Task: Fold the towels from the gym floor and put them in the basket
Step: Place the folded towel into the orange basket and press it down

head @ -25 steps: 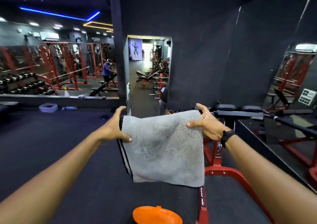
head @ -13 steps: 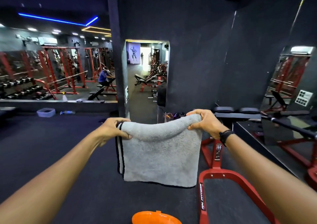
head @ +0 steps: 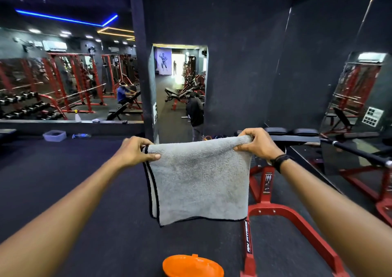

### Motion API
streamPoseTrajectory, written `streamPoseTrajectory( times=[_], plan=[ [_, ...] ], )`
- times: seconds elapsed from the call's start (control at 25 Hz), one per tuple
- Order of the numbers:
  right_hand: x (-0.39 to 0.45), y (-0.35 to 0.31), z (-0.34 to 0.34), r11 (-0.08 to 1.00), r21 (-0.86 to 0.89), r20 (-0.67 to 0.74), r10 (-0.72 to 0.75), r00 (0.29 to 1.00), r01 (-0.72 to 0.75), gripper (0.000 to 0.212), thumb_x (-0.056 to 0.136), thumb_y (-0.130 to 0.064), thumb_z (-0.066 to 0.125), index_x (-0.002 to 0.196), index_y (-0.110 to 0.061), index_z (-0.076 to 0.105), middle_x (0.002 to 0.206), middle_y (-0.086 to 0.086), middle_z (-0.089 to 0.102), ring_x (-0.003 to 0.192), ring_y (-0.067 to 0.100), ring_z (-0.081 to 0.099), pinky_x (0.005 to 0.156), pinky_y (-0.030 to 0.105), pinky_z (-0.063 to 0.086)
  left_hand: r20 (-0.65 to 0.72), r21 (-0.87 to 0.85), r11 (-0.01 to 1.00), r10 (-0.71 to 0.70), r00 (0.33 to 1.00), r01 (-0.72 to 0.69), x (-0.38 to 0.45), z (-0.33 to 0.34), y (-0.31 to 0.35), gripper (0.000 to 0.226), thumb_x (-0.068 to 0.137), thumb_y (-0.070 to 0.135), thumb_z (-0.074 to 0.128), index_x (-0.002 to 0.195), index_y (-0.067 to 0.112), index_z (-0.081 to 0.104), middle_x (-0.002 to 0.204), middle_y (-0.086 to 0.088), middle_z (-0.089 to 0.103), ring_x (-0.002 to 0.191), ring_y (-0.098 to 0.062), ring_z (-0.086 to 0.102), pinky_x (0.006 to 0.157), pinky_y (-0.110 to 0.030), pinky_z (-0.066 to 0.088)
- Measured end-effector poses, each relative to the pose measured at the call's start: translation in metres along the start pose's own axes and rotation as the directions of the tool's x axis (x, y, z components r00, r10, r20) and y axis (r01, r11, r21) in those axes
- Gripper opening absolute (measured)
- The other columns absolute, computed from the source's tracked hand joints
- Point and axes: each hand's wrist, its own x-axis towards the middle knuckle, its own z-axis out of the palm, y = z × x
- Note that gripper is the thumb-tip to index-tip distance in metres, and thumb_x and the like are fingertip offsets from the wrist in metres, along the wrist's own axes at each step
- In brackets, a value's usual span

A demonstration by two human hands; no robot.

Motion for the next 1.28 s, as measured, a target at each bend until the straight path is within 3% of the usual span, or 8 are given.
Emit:
streamPoseTrajectory(
  times=[0.24, 0.4, 0.52, 0.68, 0.8, 1.04, 1.16, 1.28],
  plan=[
    [-0.006, 0.005, -0.012, 0.939, 0.336, 0.233, -0.009, 0.972, -0.072, 0.023, 0.069, -0.005, 0.082, 0.075, -0.014, 0.061, 0.071, -0.004, 0.064, 0.067, 0.008, 0.057, 0.061, 0.021, 0.047, 0.173, -0.448, 0.894, 0.063, 0.983, 0.022, -0.014, -0.015, 0.004, 0.025, 0.077, 0.020, 0.074, 0.091, 0.001, 0.065, 0.077, -0.001, 0.063, 0.072, -0.006, 0.056, 0.066, -0.014, 0.045],
    [-0.015, 0.009, 0.008, 0.922, 0.361, 0.314, 0.020, 0.949, -0.138, 0.025, 0.069, -0.001, 0.080, 0.076, -0.011, 0.058, 0.068, -0.003, 0.063, 0.061, 0.007, 0.059, 0.057, 0.019, 0.048, 0.249, -0.409, 0.903, -0.029, 0.968, 0.132, -0.022, -0.008, 0.003, 0.016, 0.077, 0.021, 0.076, 0.085, 0.008, 0.069, 0.066, 0.004, 0.061, 0.060, -0.002, 0.053, 0.052, -0.010, 0.041],
    [0.000, -0.007, -0.008, 0.890, 0.429, 0.288, 0.030, 0.957, -0.157, 0.025, 0.068, -0.010, 0.082, 0.082, -0.008, 0.062, 0.075, 0.003, 0.066, 0.069, 0.014, 0.061, 0.060, 0.023, 0.050, 0.106, -0.519, 0.849, -0.050, 0.993, 0.098, -0.010, -0.021, 0.022, 0.010, 0.080, 0.024, 0.074, 0.074, 0.017, 0.070, 0.065, 0.007, 0.060, 0.060, -0.006, 0.053, 0.047, -0.012, 0.041],
    [0.019, -0.019, -0.019, 0.733, 0.600, 0.392, 0.079, 0.917, -0.319, 0.081, 0.049, -0.046, 0.090, 0.116, -0.010, 0.063, 0.115, 0.007, 0.069, 0.105, 0.020, 0.066, 0.086, 0.035, 0.055, 0.184, -0.776, 0.584, -0.152, 0.971, 0.238, 0.002, -0.039, 0.034, 0.084, 0.039, 0.070, 0.080, 0.106, 0.022, 0.065, 0.099, 0.005, 0.072, 0.094, -0.012, 0.067, 0.076, -0.027, 0.054],
    [-0.002, 0.003, 0.017, 0.731, 0.557, 0.433, 0.149, 0.889, -0.394, 0.093, 0.039, -0.040, 0.095, 0.118, -0.005, 0.061, 0.113, 0.010, 0.070, 0.100, 0.019, 0.068, 0.080, 0.028, 0.057, 0.352, -0.658, 0.655, -0.170, 0.920, 0.372, -0.017, -0.005, 0.009, 0.104, 0.019, 0.059, 0.091, 0.111, 0.018, 0.064, 0.108, -0.003, 0.072, 0.101, -0.017, 0.067, 0.094, -0.039, 0.050],
    [-0.005, 0.023, 0.035, 0.612, 0.692, 0.371, 0.153, 0.916, -0.382, 0.109, 0.041, -0.016, 0.096, 0.136, -0.014, 0.041, 0.129, 0.011, 0.054, 0.105, 0.021, 0.064, 0.074, 0.031, 0.058, 0.172, -0.764, 0.592, -0.197, 0.965, 0.257, -0.016, 0.015, -0.009, 0.141, 0.022, 0.030, 0.098, 0.145, 0.024, 0.030, 0.128, -0.006, 0.056, 0.111, -0.022, 0.061, 0.088, -0.036, 0.052],
    [-0.009, 0.017, 0.034, 0.877, 0.406, 0.375, 0.097, 0.922, -0.257, 0.087, 0.055, 0.006, 0.086, 0.130, -0.021, 0.049, 0.122, 0.007, 0.060, 0.106, 0.021, 0.063, 0.084, 0.036, 0.057, 0.181, -0.605, 0.771, -0.112, 0.977, 0.200, -0.016, 0.016, -0.011, 0.123, 0.044, 0.005, 0.092, 0.147, 0.027, 0.029, 0.128, 0.000, 0.055, 0.114, -0.019, 0.058, 0.092, -0.031, 0.049],
    [-0.010, 0.017, 0.037, 0.988, -0.153, 0.280, 0.034, 0.959, 0.010, 0.045, 0.054, -0.014, 0.086, 0.087, -0.033, 0.063, 0.089, -0.004, 0.068, 0.083, 0.014, 0.063, 0.071, 0.027, 0.052, 0.079, -0.055, 0.998, -0.011, 0.997, 0.015, -0.011, 0.012, -0.018, 0.086, 0.048, 0.014, 0.092, 0.125, 0.030, 0.056, 0.113, 0.006, 0.064, 0.107, -0.017, 0.060, 0.089, -0.033, 0.049]
  ],
)
